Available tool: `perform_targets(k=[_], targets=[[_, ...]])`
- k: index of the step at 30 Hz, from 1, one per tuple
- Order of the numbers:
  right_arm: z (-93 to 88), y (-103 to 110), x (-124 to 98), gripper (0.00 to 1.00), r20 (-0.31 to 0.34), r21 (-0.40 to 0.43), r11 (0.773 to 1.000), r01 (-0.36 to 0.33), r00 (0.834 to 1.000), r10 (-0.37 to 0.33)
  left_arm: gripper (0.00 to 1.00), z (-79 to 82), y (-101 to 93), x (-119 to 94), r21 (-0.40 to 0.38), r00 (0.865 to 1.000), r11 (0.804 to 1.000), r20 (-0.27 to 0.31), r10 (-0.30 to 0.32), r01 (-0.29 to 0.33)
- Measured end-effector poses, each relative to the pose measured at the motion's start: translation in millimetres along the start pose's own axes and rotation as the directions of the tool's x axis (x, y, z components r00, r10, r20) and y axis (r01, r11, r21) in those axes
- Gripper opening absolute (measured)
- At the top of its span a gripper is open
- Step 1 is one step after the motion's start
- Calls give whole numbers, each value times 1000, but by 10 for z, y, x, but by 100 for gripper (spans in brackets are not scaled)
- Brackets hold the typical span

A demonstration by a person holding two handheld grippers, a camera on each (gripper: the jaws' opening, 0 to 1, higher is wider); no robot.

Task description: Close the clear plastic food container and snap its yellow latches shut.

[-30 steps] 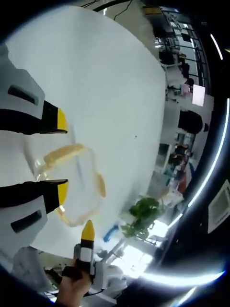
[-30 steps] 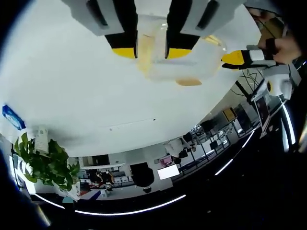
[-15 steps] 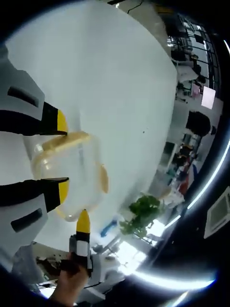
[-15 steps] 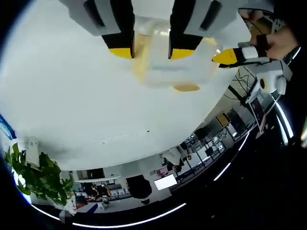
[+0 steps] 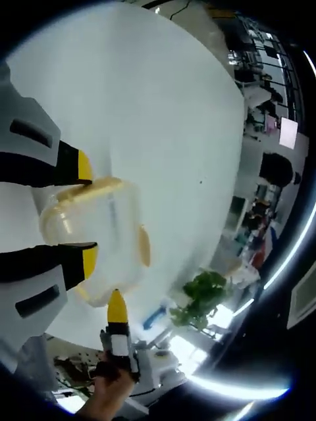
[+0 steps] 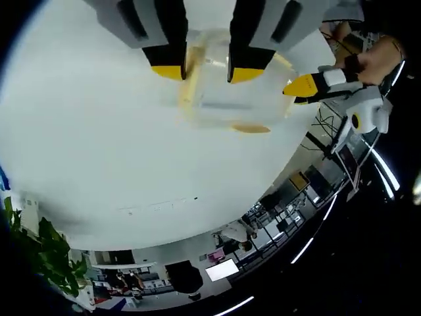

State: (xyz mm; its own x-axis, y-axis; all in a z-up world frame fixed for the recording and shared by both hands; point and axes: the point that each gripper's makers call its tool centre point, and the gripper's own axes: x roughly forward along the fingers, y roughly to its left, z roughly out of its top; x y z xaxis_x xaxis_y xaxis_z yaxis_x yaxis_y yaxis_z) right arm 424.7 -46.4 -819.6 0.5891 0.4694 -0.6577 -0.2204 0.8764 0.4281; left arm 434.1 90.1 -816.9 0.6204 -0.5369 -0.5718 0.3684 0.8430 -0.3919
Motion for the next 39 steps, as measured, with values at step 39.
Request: perform_targets(k=[39], targets=[[253, -6, -100, 24, 110, -164, 984, 71, 993, -53, 36, -7, -50, 15, 137, 999, 990, -39, -15, 20]])
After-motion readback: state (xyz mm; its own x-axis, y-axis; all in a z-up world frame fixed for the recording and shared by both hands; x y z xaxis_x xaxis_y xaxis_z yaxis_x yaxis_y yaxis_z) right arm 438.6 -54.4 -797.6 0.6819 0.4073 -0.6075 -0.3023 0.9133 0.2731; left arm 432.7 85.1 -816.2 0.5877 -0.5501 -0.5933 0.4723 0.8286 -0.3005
